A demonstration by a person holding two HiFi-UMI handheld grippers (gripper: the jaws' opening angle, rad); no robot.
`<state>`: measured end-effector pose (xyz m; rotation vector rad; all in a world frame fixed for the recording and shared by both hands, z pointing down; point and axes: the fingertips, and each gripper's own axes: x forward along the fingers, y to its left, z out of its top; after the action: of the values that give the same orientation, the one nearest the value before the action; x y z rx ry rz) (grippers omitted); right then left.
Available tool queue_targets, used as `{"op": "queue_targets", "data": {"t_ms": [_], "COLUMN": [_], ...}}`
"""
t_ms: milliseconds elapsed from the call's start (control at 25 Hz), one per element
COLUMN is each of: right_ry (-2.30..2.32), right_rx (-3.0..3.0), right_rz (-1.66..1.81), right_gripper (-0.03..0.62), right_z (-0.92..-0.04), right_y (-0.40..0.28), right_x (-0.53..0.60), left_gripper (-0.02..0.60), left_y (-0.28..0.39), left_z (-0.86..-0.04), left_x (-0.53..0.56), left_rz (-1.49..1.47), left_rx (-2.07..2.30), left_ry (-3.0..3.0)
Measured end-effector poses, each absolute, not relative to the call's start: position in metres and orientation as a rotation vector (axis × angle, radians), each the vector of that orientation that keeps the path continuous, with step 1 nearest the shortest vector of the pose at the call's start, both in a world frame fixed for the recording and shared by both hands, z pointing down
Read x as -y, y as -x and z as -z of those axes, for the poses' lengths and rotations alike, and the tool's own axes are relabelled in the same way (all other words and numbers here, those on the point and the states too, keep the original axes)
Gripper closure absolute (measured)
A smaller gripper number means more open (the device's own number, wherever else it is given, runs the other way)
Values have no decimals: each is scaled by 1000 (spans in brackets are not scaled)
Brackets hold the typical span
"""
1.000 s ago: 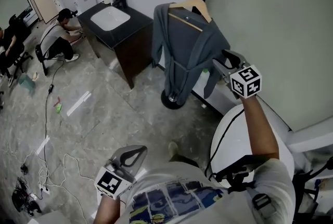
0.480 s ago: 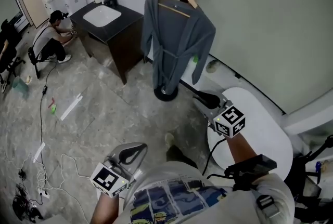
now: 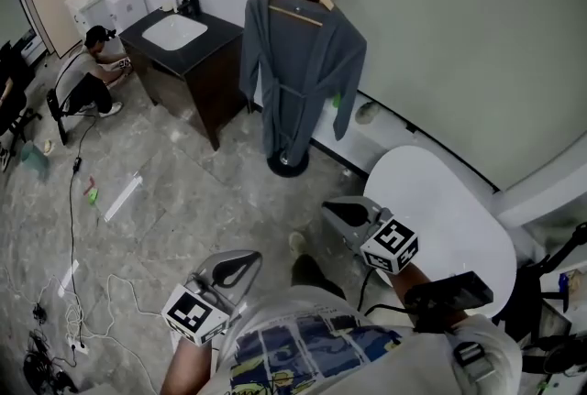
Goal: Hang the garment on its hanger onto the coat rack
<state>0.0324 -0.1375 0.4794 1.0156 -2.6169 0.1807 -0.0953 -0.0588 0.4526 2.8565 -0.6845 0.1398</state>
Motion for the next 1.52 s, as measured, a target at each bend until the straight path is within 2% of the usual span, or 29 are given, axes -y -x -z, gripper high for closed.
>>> {"op": "queue_targets", "data": {"t_ms": [760, 1520], "right_ry": [-848, -812], "right_rx": [2677, 2653], "right_rz": [-93, -83], "right_gripper": [592, 592], "right_z": [-473, -472], "right_y": [28, 25], "right_x": [112, 104], "left_gripper": [578, 578], "left_y": [110, 90], "left_z": [-455, -458], "left_x": [48, 50], "left_rz": [-157, -191], "left_rx": [709, 644], "left_ry": [-2867, -2882]}}
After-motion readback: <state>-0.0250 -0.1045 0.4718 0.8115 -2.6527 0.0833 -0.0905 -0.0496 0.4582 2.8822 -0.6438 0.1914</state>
